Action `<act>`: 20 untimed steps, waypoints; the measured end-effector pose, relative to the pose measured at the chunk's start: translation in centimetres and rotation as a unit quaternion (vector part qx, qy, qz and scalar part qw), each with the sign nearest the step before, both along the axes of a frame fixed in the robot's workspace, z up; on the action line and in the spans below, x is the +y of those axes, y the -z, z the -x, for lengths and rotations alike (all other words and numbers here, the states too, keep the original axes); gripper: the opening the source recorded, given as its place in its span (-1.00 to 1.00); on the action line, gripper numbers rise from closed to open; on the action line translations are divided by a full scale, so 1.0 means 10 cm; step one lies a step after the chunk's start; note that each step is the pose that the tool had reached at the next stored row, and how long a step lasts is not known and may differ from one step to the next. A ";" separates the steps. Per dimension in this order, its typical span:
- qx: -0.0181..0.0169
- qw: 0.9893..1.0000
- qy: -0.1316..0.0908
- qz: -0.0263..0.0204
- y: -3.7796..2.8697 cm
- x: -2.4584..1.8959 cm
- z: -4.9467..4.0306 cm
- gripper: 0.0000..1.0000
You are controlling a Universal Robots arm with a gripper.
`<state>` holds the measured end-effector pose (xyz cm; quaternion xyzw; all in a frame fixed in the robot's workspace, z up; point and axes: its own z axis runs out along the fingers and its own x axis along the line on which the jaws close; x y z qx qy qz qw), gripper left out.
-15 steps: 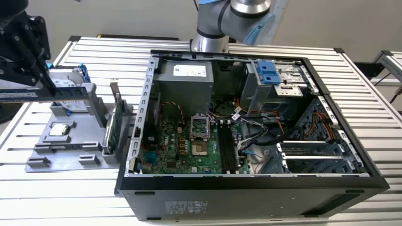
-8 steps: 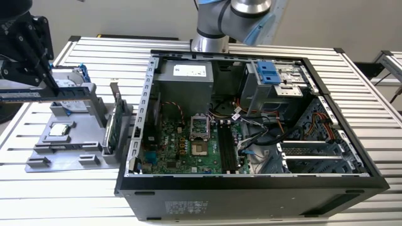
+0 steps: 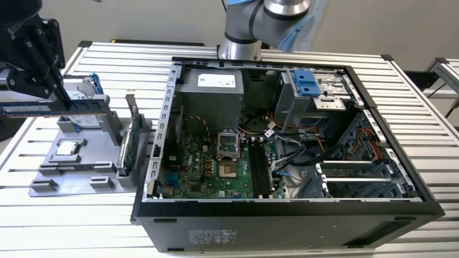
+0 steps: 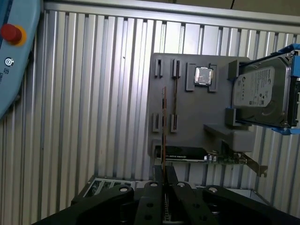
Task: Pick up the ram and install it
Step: 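Pick up the ram and move it above insertion slot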
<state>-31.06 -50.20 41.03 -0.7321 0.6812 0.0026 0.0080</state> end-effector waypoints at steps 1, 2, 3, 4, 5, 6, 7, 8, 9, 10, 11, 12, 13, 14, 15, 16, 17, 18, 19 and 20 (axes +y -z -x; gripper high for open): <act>0.000 1.000 0.000 0.000 0.000 0.000 -0.006 -1.00; 0.000 1.000 0.000 0.000 0.000 0.000 -0.012 -1.00; 0.000 1.000 0.000 0.000 0.000 0.000 -0.017 -1.00; 0.000 1.000 0.000 0.000 0.000 0.000 -0.022 -1.00; 0.000 1.000 0.000 0.000 0.000 0.000 -0.028 -1.00; 0.000 1.000 0.000 0.000 0.000 0.000 -0.033 -1.00; 0.000 1.000 0.000 0.000 0.000 0.000 -0.038 -1.00; 0.000 1.000 0.000 0.000 0.000 0.000 -0.044 -1.00; 0.000 1.000 0.000 0.000 0.000 0.000 -0.049 -1.00; 0.000 1.000 0.000 0.000 0.000 0.000 -0.054 -1.00; 0.000 1.000 0.000 0.000 0.000 0.000 -0.060 -1.00; 0.000 1.000 0.000 0.000 0.000 0.000 -0.065 -1.00; 0.000 1.000 0.000 0.000 0.001 0.000 -0.070 -1.00; 0.000 1.000 0.000 0.000 0.000 0.000 -0.075 -1.00; 0.000 1.000 0.000 0.000 0.000 0.000 -0.080 -1.00; 0.000 1.000 0.000 0.000 0.000 0.000 -0.085 -1.00; 0.000 1.000 0.000 0.000 0.000 0.000 -0.090 -1.00; 0.000 1.000 0.000 0.000 0.000 0.000 -0.095 -1.00; 0.000 1.000 0.000 0.000 0.000 0.000 -0.101 -1.00; 0.000 1.000 0.000 0.000 0.000 0.000 -0.106 -1.00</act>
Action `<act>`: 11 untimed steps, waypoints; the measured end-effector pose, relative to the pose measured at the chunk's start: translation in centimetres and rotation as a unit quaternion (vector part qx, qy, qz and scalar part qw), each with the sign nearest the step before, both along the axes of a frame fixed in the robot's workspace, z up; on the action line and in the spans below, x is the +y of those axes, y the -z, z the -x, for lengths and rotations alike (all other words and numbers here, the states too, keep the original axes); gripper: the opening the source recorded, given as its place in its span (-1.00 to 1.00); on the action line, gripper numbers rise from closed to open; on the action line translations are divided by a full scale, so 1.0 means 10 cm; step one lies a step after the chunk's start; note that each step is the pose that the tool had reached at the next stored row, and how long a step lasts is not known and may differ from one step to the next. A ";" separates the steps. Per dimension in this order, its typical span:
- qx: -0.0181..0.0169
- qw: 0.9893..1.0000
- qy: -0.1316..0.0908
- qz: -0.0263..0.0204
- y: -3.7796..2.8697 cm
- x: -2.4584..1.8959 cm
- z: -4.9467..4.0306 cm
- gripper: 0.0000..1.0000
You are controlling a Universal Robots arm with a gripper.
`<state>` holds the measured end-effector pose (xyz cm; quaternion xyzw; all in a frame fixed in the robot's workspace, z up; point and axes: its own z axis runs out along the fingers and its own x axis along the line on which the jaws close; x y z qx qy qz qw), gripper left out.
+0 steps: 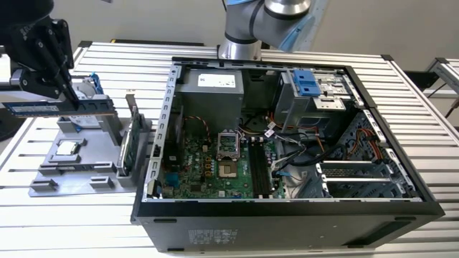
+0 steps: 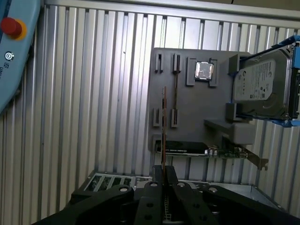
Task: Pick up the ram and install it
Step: 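Pick up the ram and move it above insertion slot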
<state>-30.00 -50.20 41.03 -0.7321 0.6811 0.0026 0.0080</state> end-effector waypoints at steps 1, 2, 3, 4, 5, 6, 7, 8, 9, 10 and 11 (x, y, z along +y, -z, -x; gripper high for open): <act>0.000 1.000 0.000 0.000 0.000 0.000 -0.005 -1.00; 0.000 1.000 0.000 0.000 0.000 0.000 -0.010 -1.00; 0.000 1.000 0.000 0.000 0.000 0.000 -0.015 -1.00; 0.000 1.000 0.000 0.000 0.000 0.000 -0.020 -1.00; 0.000 1.000 0.000 0.000 0.000 0.000 -0.026 -1.00; 0.000 1.000 0.000 0.000 0.000 0.000 -0.030 -1.00; 0.000 1.000 0.000 0.000 0.000 0.000 -0.036 -1.00; 0.000 1.000 0.000 0.000 0.000 0.000 -0.041 -1.00; 0.000 1.000 0.000 0.000 0.000 0.000 -0.047 -1.00; 0.000 1.000 0.000 0.000 0.000 0.000 -0.053 -1.00; 0.000 1.000 0.000 0.000 0.000 0.000 -0.059 -1.00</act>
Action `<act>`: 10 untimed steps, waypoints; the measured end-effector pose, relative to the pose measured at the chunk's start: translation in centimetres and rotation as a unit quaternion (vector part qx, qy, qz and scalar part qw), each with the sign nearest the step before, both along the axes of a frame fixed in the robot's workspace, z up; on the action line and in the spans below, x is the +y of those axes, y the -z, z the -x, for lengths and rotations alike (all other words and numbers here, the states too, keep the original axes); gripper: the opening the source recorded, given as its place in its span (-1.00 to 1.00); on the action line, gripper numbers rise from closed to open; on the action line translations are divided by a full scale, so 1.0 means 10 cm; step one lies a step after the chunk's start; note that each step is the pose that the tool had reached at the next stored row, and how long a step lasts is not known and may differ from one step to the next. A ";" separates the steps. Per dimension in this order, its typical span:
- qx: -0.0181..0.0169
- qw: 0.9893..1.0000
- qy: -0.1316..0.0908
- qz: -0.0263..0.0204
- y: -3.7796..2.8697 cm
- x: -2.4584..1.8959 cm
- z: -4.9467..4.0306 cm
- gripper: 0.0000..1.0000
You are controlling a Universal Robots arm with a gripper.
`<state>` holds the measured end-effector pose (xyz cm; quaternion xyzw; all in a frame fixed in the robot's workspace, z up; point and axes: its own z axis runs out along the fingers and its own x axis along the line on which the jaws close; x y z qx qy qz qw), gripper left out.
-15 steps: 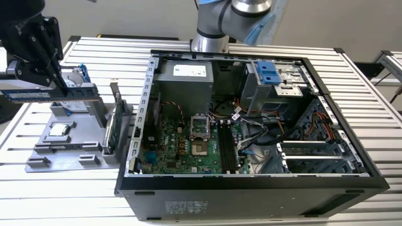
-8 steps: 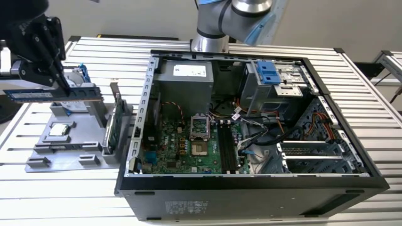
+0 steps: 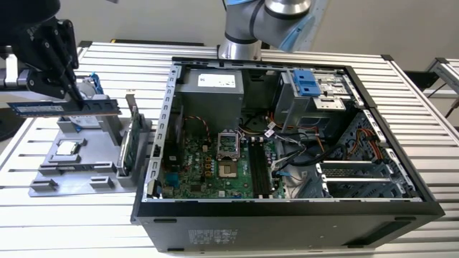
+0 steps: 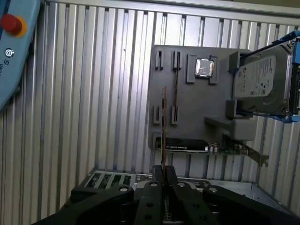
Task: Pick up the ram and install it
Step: 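Pick up the ram and move it above insertion slot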
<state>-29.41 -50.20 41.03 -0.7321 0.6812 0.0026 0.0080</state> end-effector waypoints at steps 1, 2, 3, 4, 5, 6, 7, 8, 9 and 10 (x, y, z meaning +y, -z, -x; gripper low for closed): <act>0.000 1.000 0.000 0.000 0.000 0.000 -0.007 -1.00; 0.000 1.000 0.000 0.000 0.000 0.000 -0.014 -1.00; 0.000 1.000 0.000 0.000 0.000 0.000 -0.023 -1.00; 0.000 1.000 0.000 0.000 0.000 0.000 -0.032 -1.00; 0.000 1.000 0.000 0.000 0.000 0.000 -0.041 -1.00; 0.000 1.000 0.000 0.000 0.000 0.000 -0.051 -1.00; 0.000 1.000 0.000 0.000 0.000 0.000 -0.060 -1.00; 0.000 1.000 0.000 0.000 0.000 0.000 -0.070 -1.00; 0.000 1.000 0.000 0.000 0.000 0.000 -0.080 -1.00; 0.000 1.000 0.000 0.000 0.000 0.000 -0.090 -1.00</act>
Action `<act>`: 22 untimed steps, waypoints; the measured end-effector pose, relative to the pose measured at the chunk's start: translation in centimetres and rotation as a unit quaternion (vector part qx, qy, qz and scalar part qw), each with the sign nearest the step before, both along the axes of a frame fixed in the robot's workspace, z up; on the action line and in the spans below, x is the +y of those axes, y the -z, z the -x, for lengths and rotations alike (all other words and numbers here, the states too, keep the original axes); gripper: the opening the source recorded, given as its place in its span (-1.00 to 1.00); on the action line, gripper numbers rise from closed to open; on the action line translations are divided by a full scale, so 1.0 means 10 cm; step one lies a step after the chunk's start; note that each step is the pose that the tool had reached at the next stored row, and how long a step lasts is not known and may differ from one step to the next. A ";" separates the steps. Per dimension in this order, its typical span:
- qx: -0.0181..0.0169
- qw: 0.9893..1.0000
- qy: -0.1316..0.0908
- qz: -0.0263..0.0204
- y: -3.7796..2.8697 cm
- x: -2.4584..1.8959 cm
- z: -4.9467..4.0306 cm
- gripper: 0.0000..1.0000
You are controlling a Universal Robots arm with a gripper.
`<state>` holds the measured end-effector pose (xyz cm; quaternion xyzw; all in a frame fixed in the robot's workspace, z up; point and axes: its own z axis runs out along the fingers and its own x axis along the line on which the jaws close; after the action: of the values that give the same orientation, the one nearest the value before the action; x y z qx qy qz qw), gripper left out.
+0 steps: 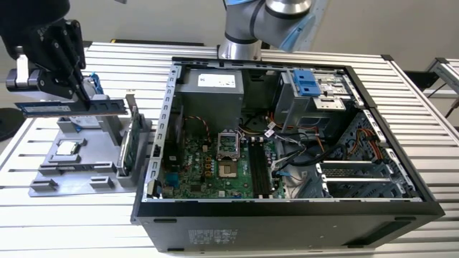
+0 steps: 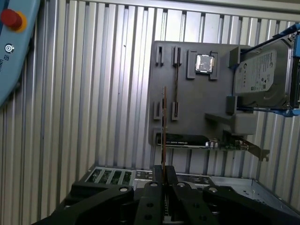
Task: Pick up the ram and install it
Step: 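Pick up the ram and move it above insertion slot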
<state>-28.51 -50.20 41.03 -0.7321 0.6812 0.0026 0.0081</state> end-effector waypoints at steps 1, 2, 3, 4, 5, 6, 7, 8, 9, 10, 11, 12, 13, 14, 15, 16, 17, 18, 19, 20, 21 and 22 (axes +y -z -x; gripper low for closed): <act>0.000 1.000 0.000 0.000 0.000 0.000 -0.009 -1.00; 0.000 1.000 0.000 0.000 0.000 0.000 -0.019 -1.00; 0.000 1.000 0.000 0.000 0.000 0.000 -0.028 -1.00; 0.000 1.000 0.000 0.000 -0.001 0.000 -0.037 -1.00; 0.000 1.000 0.000 0.000 0.000 0.000 -0.047 -1.00; 0.000 1.000 0.000 0.000 0.000 0.000 -0.056 -1.00; 0.000 1.000 0.000 0.000 -0.001 0.000 -0.065 -1.00; 0.000 1.000 0.000 0.000 0.000 0.000 -0.073 -1.00; 0.000 1.000 0.000 0.000 0.000 0.000 -0.082 -1.00; 0.000 1.000 0.000 0.000 0.000 0.000 -0.091 -1.00; 0.000 1.000 0.000 0.000 0.000 0.000 -0.100 -1.00; 0.000 1.000 0.000 0.000 0.000 0.000 -0.108 -1.00; 0.000 1.000 0.000 0.000 -0.001 0.000 -0.117 -1.00; 0.000 1.000 0.000 0.000 0.000 0.000 -0.126 -1.00; 0.000 1.000 0.000 0.000 -0.001 0.000 -0.135 -1.00; 0.000 1.000 0.000 0.000 0.000 0.000 -0.144 -1.00; 0.000 1.000 0.000 0.000 -0.001 0.000 -0.153 -1.00; 0.000 1.000 0.000 0.000 -0.001 0.000 -0.162 -1.00; 0.000 1.000 0.000 0.000 0.000 0.000 -0.172 -1.00; 0.000 1.000 0.000 0.000 -0.001 0.000 -0.180 -1.00; 0.000 1.000 0.000 0.000 0.000 0.000 -0.189 -1.00; 0.000 1.000 0.000 0.000 0.000 0.000 -0.197 -1.00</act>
<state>-26.54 -50.20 41.03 -0.7321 0.6812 0.0026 0.0080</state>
